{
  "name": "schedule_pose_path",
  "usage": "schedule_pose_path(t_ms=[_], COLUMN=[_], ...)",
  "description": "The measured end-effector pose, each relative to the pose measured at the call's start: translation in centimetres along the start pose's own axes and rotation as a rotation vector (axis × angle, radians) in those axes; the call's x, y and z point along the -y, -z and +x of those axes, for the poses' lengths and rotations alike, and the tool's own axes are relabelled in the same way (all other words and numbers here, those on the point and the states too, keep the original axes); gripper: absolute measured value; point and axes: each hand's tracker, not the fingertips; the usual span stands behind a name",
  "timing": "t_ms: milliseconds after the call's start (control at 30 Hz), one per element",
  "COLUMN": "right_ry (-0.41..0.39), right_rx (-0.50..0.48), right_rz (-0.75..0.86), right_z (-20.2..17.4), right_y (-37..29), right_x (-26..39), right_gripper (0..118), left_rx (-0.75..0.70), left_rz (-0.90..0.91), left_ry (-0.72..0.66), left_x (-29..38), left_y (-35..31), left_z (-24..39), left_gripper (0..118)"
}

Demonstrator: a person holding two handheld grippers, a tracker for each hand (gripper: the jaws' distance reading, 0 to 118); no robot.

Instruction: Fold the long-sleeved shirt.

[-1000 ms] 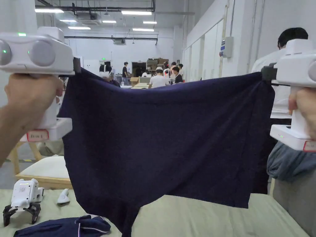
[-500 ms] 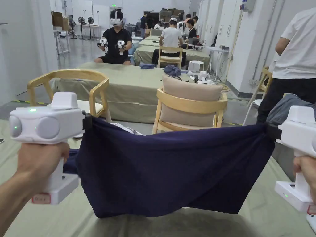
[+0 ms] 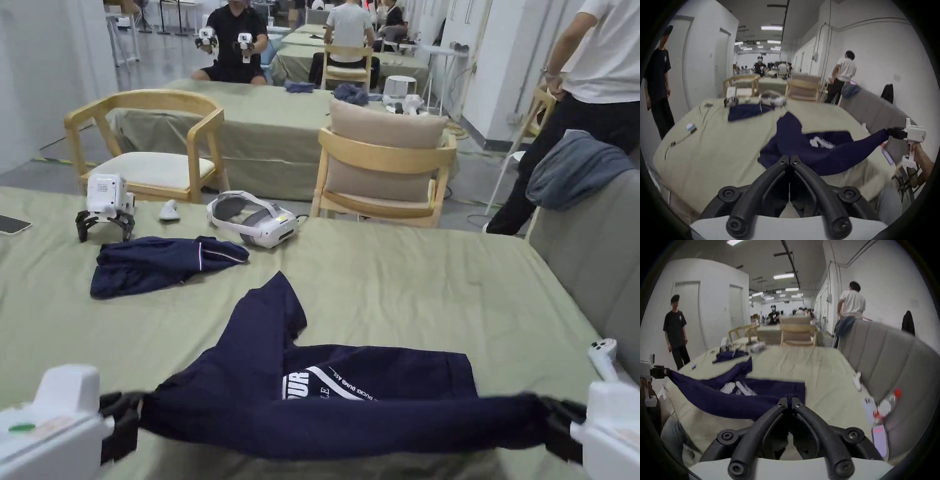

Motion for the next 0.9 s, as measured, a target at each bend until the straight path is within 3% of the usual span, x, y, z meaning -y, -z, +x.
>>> schedule_pose_path(t_ms=[100, 233, 367, 500, 667, 700, 733, 767, 800, 833, 867, 900], right_ry=[0.017, 0.076, 0.021, 0.129, 0.133, 0.143, 0.13, 0.128, 0.132, 0.135, 0.122, 0.108], right_rx=[-0.01, -0.035, 0.031, -0.045, -0.034, -0.024, -0.012, -0.015, -0.004, 0.002, 0.018, 0.032], right_rz=[-0.13, -0.262, -0.406, -0.397, -0.389, -0.349, -0.31, -0.301, -0.281, -0.237, -0.212, -0.182], right_z=[-0.6, -0.4, -0.7, -0.3, -0.8, -1.1, -1.3, -1.5, -1.7, -1.9, -2.2, -2.7], right_y=[-0.7, -1.3, -0.9, -1.0, -0.3, -0.5, -0.7, -0.8, -1.0, -1.0, -0.9, -0.7], right_x=[5.5, 10.5, 11.9, 13.2, 14.0, 13.8, 13.6, 13.3, 12.9, 12.4, 11.9, 11.3], right_gripper=[1, 1, 0, 0, 0, 0, 0, 1, 11, 52, 90, 118], left_rx=[0.017, -0.022, -0.033, -0.048, -0.073, -0.086, -0.097, -0.132, -0.155, -0.143, -0.126, -0.143], left_rz=[-0.09, -0.162, -0.232, -0.259, -0.306, -0.322, -0.318, -0.323, -0.317, -0.294, -0.268, -0.233], left_ry=[-0.091, -0.089, -0.11, -0.113, -0.117, -0.118, -0.106, -0.082, -0.05, -0.028, 0.001, 0.004], left_x=[4.9, 8.9, 10.4, 11.5, 12.3, 12.4, 12.6, 12.5, 12.3, 11.8, 11.0, 9.9], left_y=[-0.4, -1.2, -0.8, -0.3, 1.9, 2.2, 2.0, 1.9, 1.8, 1.4, 0.7, 0.6], left_z=[-1.0, -1.4, -1.9, -2.0, -2.4, -2.5, -2.5, -2.4, -2.3, -2.1, -1.9, -1.6], left_gripper=[2, 2, 2, 2, 3, 10, 38, 74, 103, 108, 104, 104])
